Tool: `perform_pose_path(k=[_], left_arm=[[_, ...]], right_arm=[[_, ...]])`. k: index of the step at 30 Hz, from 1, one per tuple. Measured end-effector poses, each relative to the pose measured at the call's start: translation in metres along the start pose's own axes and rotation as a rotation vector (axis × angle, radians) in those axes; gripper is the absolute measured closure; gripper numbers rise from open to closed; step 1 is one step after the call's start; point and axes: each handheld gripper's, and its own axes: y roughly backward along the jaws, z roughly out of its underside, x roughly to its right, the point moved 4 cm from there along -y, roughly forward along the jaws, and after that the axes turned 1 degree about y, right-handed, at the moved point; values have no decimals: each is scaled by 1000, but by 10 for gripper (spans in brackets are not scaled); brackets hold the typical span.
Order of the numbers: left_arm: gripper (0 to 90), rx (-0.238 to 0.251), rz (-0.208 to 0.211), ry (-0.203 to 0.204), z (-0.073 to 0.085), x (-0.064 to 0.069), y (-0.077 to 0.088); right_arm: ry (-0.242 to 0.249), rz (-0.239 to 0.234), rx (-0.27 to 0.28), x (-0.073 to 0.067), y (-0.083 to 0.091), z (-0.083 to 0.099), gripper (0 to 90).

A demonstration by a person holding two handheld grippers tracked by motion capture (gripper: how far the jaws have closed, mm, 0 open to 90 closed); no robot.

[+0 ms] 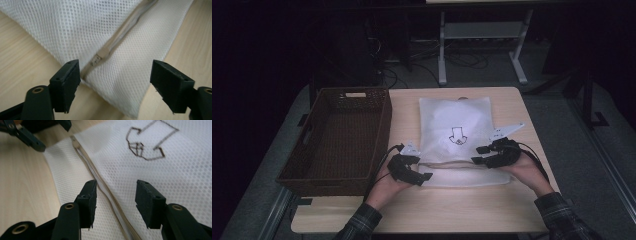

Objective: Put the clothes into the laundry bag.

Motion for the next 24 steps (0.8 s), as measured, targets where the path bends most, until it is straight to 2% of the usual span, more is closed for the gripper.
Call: perform_pose_path(k=[6, 8, 11, 16, 24], left_arm=[[205, 5, -13, 9, 17, 9, 7], [206, -1, -13, 7, 21, 11, 7], [206, -7, -9, 15, 26, 13, 7], [206, -14, -14, 18, 29, 12, 7], [206, -22, -16, 22, 31, 10, 5]], right_arm=[[46, -49, 0, -11, -7, -14, 487], [66, -61, 15, -15, -11, -20, 488], [86, -87, 5, -21, -18, -27, 481], [129, -128, 19, -31, -32, -41, 475], [194, -180, -22, -43, -63, -55, 452]])
